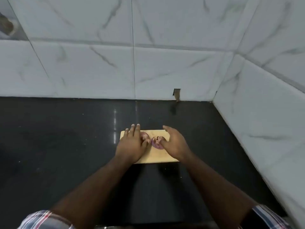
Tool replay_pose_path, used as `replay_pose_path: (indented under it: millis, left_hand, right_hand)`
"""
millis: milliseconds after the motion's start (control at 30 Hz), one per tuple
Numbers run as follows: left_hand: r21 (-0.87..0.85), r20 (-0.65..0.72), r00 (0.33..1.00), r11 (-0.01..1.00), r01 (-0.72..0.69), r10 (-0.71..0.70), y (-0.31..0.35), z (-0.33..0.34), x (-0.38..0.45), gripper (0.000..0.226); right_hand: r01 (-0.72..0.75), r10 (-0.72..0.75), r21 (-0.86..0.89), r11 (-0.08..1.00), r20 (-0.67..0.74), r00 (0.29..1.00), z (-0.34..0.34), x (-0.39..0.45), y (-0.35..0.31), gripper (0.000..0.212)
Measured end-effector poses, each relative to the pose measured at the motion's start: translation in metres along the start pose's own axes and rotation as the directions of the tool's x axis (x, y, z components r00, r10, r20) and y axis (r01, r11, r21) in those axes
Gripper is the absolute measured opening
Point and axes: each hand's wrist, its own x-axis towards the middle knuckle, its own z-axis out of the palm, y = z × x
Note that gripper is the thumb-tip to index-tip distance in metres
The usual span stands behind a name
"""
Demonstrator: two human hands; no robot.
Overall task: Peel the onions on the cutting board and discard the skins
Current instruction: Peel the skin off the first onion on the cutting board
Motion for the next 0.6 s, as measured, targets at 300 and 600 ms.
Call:
replay_pose_path:
  millis: [300, 600]
  left_hand:
    - [-0.150, -0.063, 0.990, 0.981, 0.119, -0.130, -0.004, 0.008, -0.006, 0.085]
    - [-0.630, -0.008, 0.976, 0.759, 0.164, -0.218, -0.013, 0.000, -0.009, 0.077]
  right_hand:
    - [-0.005, 0.003, 0.031, 1.000, 0.078, 0.997, 0.010, -0.007, 0.020, 0.077]
    - [0.185, -0.188, -0.032, 0.982, -0.114, 0.976, 0.018, -0.003, -0.006, 0.038]
